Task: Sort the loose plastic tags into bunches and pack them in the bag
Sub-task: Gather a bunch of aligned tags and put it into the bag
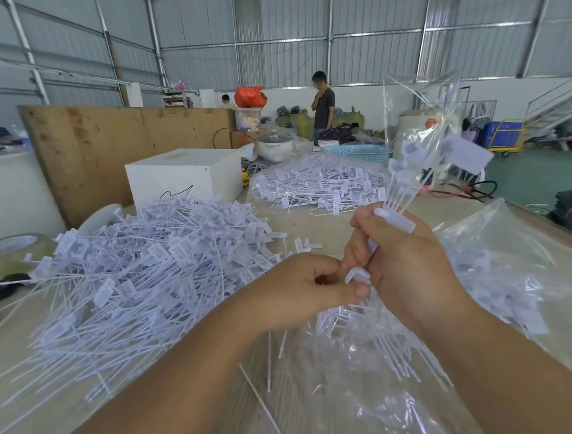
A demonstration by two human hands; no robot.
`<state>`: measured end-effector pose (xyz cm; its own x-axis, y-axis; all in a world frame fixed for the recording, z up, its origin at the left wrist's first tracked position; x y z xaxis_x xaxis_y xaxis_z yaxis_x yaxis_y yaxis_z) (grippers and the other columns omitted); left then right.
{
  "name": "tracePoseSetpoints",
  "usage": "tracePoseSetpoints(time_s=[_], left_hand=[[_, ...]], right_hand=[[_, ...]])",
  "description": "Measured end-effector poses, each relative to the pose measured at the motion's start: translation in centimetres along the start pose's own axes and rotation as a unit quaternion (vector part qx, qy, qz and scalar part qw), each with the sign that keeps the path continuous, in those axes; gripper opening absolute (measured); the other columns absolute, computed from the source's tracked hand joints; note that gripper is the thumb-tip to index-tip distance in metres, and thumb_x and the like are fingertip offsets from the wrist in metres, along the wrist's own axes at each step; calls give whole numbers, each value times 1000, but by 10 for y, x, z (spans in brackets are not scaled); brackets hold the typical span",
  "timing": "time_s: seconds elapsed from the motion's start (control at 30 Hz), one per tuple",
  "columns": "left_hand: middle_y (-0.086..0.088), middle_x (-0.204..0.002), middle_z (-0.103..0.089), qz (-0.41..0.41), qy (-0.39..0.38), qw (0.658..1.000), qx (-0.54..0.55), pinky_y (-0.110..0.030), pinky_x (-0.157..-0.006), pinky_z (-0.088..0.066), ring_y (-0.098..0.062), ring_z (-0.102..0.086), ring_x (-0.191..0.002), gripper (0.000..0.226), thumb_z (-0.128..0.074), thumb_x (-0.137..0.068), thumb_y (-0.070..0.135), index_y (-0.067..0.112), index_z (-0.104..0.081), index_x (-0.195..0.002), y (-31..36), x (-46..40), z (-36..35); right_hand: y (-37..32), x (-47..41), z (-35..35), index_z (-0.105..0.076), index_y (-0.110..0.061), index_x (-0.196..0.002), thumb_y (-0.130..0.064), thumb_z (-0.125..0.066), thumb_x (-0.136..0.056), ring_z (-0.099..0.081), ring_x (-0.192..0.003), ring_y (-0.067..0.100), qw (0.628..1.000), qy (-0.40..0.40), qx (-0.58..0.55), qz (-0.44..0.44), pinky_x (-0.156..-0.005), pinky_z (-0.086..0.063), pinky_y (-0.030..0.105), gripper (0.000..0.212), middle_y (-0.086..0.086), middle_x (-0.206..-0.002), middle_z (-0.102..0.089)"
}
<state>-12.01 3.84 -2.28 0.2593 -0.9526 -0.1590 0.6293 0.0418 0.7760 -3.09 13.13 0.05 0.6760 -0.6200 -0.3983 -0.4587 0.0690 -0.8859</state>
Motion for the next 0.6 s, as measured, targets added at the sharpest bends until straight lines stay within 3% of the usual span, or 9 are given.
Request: tracePoseSetpoints(time_s=[0.07,0.13,0.23,0.37,0.5,0.6], left_hand=[[15,-63,-45,-20,44,999,7,-21,-61,-33,-3,-43,-59,29,-67,-82,53,24,-68,-77,3,0,4],[18,-61,-48,-46,120,992,14,-17,-56,-34,-2,-42,-55,15,-72,-84,43,30,-65,-79,5,-1,10],[19,-60,-50,-82,214,973,41,-15,-52,-35,-4,-41,-53,18,-77,-81,25,32,-62,-75,6,-2,21],[21,-61,-55,-81,152,984,-34,-11,-51,-32,2,-42,-50,21,-78,-80,26,32,-62,-69,7,-2,11],[17,-74,-59,-47,171,980,-91,-12,-52,-32,5,-48,-55,22,-79,-77,38,30,-58,-78,2,-3,9],[14,-73,-62,-27,172,979,-109,-14,-52,-32,4,-49,-54,20,-76,-81,37,28,-59,-75,2,-4,11]], right_hand=[[0,-1,2,-61,-14,-72,-29,-61,-84,-46,-62,26,1000,14,13,-9,-64,-36,38,19,4,-52,-51],[2,-2,7,-61,-13,-73,-24,-61,-90,-43,-58,24,999,44,23,-18,-58,-34,34,20,4,-54,-52],[10,-3,13,-60,-12,-72,-18,-57,-94,-43,-52,20,994,87,36,-50,-51,-33,31,23,4,-55,-54],[21,-2,14,-60,-9,-77,-17,-59,-93,-48,-55,21,990,109,14,-91,-57,-38,34,18,7,-55,-56],[25,-2,14,-62,-8,-82,-20,-59,-94,-52,-55,19,990,105,7,-98,-57,-40,34,17,6,-60,-58],[25,-2,13,-62,-9,-81,-21,-58,-95,-51,-54,20,990,99,7,-97,-55,-40,33,19,6,-60,-59]])
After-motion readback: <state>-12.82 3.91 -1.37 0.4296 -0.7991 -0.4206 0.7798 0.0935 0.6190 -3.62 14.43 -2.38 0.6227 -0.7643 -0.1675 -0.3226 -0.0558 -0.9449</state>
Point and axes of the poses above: each hand's wrist, its own x-axis away from the middle knuckle, its own z-axis out of the back of the hand, y = z × x, the point moved 5 cm from there along -x, towards the middle knuckle
